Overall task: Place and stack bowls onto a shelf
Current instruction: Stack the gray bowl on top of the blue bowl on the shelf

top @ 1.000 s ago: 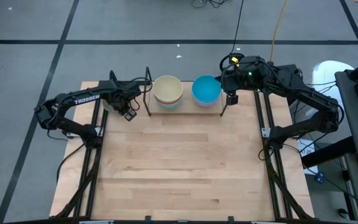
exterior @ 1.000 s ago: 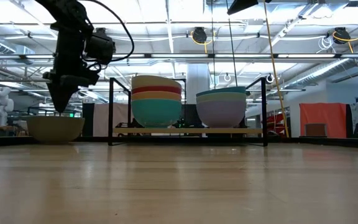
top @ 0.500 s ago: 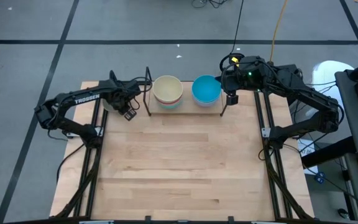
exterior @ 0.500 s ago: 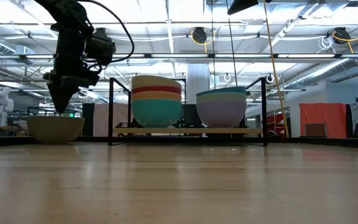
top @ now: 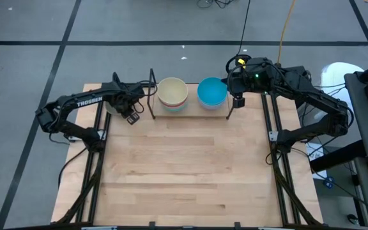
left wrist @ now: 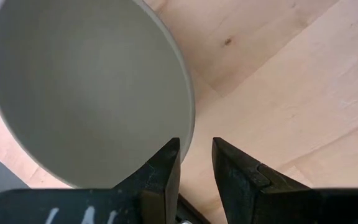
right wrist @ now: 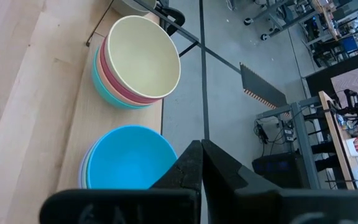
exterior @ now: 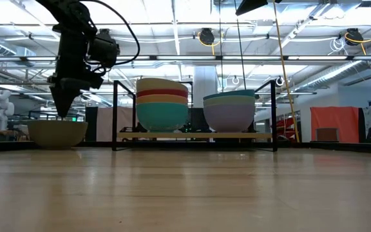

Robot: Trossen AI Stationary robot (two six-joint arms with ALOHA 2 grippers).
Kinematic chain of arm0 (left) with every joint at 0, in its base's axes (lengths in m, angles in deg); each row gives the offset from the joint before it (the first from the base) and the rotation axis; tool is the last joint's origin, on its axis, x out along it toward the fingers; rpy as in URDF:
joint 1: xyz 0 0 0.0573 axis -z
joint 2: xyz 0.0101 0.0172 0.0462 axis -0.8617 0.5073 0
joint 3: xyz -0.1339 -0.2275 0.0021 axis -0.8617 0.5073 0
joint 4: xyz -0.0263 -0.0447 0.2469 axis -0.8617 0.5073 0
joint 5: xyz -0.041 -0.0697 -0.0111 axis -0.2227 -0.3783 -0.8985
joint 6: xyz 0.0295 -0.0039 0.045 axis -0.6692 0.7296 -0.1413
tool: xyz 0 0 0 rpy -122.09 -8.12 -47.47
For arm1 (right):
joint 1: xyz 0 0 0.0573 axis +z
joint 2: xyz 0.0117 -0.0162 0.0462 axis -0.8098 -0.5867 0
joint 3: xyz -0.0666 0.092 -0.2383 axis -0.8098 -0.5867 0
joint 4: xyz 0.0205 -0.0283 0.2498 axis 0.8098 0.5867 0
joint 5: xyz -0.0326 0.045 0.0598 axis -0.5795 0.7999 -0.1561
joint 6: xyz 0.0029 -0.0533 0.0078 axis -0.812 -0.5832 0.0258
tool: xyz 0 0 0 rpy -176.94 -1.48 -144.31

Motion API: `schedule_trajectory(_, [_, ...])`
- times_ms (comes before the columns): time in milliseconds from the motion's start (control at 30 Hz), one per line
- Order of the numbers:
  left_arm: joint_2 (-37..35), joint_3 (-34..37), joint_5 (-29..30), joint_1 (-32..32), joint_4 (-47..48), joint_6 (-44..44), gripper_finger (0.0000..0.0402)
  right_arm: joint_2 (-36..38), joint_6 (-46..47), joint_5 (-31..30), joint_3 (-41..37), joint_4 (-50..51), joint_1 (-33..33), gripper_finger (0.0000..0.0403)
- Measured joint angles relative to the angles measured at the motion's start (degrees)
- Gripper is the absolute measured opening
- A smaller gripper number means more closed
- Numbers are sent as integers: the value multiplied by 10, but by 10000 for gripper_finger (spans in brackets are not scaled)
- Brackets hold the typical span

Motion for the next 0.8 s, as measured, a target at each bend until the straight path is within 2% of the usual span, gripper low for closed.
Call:
schedule_trajectory(200, [0, 0, -23, -4, -3, 26, 99, 0, 0, 0, 0, 0, 0, 0])
schedule_trajectory(467, [0, 0, -24, -14, -3, 25, 99, 0, 0, 0, 0, 0, 0, 0])
schedule_trajectory(800, [0, 0, -23, -28, -3, 89, 99, 0, -1, 0, 0, 0, 0, 0])
